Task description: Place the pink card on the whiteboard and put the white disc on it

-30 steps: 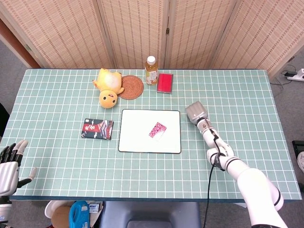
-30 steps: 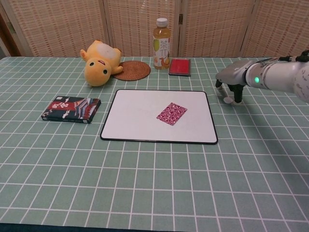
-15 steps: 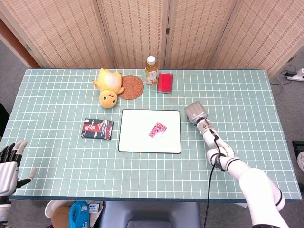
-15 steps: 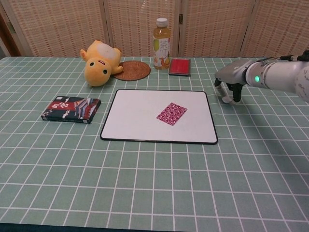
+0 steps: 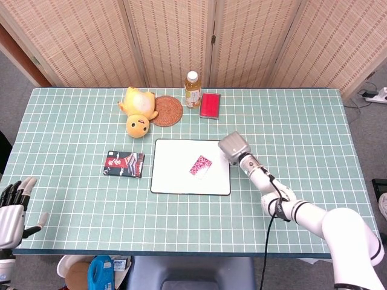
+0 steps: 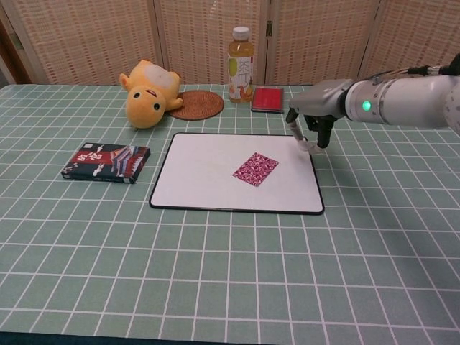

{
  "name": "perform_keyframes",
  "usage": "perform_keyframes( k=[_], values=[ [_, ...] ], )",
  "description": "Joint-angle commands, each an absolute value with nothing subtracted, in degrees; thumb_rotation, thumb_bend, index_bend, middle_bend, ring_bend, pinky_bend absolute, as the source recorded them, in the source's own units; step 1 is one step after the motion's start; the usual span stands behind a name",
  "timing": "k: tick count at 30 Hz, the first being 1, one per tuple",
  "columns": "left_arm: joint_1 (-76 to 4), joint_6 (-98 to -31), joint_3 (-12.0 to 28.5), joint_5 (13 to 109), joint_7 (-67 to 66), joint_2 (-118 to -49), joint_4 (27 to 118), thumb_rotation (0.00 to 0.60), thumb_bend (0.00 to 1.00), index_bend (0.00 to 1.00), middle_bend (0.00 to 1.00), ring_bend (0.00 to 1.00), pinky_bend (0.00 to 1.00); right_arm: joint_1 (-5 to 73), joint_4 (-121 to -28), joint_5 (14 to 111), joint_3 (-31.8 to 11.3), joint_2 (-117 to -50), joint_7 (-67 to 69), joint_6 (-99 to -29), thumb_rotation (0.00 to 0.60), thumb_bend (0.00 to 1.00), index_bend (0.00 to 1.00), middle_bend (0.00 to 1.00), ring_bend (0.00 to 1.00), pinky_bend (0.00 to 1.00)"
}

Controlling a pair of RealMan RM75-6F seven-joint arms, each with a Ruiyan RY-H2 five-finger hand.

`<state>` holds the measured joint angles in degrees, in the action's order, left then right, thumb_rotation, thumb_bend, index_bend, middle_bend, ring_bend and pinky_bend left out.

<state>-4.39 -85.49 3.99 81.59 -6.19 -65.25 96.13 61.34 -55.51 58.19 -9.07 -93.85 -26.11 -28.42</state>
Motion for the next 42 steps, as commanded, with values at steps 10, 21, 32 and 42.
perform_keyframes(
  k=[10, 21, 32, 42],
  values=[
    [-3.99, -85.90, 3.92, 81.49, -5.59, -65.01, 95.98, 0.600, 0.32, 0.00, 0.00, 0.00, 0.00, 67.72, -58.49, 52.37, -8.66, -96.25, -31.85, -28.64, 0.600, 0.32, 0.54, 0.95, 1.00, 1.00],
    [-3.57, -86.01, 3.76, 81.26, -4.80, -65.11, 95.29, 0.600, 0.32, 0.00, 0.00, 0.00, 0.00, 70.45, -57.71, 48.03, -5.65, -98.14, -35.42, -28.90, 0.600, 0.32, 0.54, 0.95, 1.00, 1.00],
    [-3.37, -85.99, 3.74, 81.09, -4.41, -65.29, 94.74, 0.600, 0.32, 0.00, 0.00, 0.00, 0.00, 71.86, -57.02, 44.94, -3.54, -99.00, -37.10, -29.52, 0.600, 0.27, 0.36, 0.95, 1.00, 1.00],
    [-3.38, -85.90, 3.83, 81.17, -4.02, -65.09, 94.59, 0.600, 0.32, 0.00, 0.00, 0.00, 0.00, 70.40, -61.40, 45.48, -4.21, -95.52, -34.59, -33.42, 0.600, 0.26, 0.28, 0.94, 1.00, 1.00]
  ],
)
